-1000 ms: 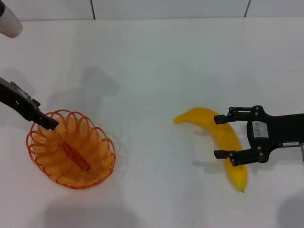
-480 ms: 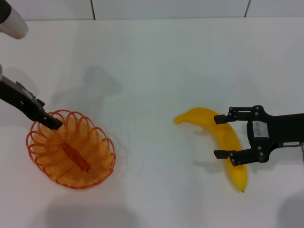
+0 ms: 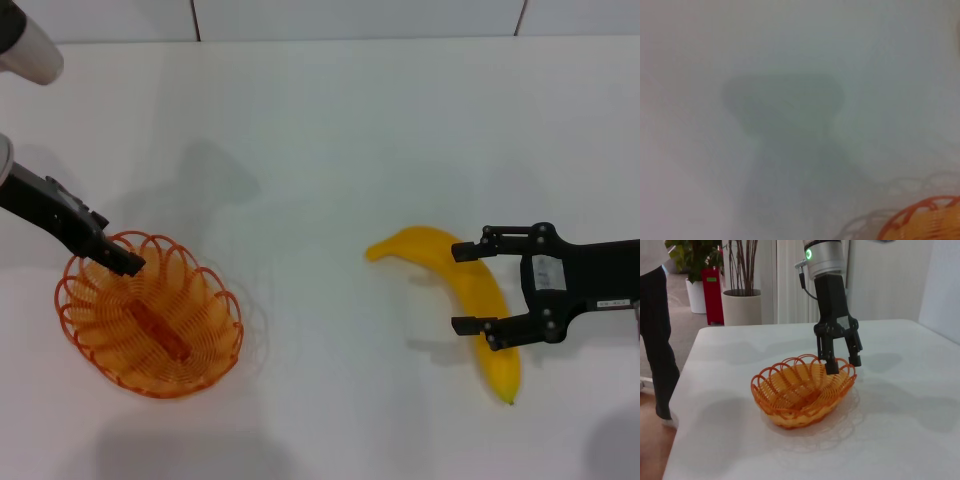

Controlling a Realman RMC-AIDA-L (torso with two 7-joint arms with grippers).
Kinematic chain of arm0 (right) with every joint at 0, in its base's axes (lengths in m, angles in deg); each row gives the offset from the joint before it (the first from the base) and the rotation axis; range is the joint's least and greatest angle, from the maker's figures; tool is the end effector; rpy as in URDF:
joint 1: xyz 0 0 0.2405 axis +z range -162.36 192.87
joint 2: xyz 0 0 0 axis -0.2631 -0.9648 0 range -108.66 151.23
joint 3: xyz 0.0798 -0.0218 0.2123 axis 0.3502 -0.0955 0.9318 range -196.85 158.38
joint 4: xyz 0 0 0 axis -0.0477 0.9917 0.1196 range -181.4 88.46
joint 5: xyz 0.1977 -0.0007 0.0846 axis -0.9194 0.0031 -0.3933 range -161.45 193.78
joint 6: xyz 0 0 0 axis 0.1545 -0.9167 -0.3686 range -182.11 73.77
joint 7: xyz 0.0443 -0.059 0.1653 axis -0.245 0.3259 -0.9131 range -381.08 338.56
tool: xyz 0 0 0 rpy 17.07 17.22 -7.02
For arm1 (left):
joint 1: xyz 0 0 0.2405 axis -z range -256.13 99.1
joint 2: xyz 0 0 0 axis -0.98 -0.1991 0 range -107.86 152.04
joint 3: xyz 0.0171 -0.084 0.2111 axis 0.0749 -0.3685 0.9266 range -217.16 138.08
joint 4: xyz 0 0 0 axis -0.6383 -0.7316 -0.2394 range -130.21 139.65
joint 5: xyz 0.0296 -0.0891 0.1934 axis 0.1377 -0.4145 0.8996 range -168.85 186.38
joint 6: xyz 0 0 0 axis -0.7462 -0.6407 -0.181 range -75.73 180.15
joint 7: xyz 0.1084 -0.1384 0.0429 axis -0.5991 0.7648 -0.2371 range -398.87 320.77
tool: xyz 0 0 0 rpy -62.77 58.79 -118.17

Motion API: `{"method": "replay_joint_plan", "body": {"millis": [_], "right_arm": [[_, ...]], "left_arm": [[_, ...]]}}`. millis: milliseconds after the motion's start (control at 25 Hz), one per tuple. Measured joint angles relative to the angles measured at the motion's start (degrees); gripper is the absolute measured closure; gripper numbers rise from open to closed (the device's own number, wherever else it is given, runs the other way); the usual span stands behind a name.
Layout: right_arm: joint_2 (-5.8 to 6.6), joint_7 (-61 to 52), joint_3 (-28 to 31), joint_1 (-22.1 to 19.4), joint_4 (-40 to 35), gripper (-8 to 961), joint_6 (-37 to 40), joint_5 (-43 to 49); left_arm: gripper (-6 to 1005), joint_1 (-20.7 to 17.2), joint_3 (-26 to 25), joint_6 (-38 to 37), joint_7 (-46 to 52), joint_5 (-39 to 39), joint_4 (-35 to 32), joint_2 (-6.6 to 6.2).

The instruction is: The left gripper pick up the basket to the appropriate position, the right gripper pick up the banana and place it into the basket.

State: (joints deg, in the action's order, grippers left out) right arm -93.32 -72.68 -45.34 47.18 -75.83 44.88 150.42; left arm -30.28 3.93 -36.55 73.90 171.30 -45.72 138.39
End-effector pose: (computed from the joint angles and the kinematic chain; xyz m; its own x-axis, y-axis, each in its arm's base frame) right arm 0.2663 0.2924 -0.0128 0.9308 -0.0502 -0.3621 -0.1113 -0.9824 -0.1500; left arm -0.2407 0.3896 0.0237 0.7786 0.5799 -0.2397 0.4830 -0.7978 -0.3610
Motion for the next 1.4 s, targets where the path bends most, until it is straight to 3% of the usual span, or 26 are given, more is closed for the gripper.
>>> {"method": "replay_joint_plan", "body": {"millis": [320,1200,1400], "right_arm": [[0.07,0.0,0.0,-0.4,0.0,125,0.0,0.1],[0.09,-0.1,-0.2,0.0,0.0,127,0.0,0.1],[0.09,-0.1,-0.2,-0.1,0.0,127,0.0,0.1]], "left_arm": [[197,-1.1,0.0,-0.6,-1.2,-2.0,0.0,-0.77],[282,-0.4,0.5,-0.6,-0.6,0.5,0.4,0.07],[478,0.7,0.9,-0.8,-0.9,0.5,2.8,0.08]]}}
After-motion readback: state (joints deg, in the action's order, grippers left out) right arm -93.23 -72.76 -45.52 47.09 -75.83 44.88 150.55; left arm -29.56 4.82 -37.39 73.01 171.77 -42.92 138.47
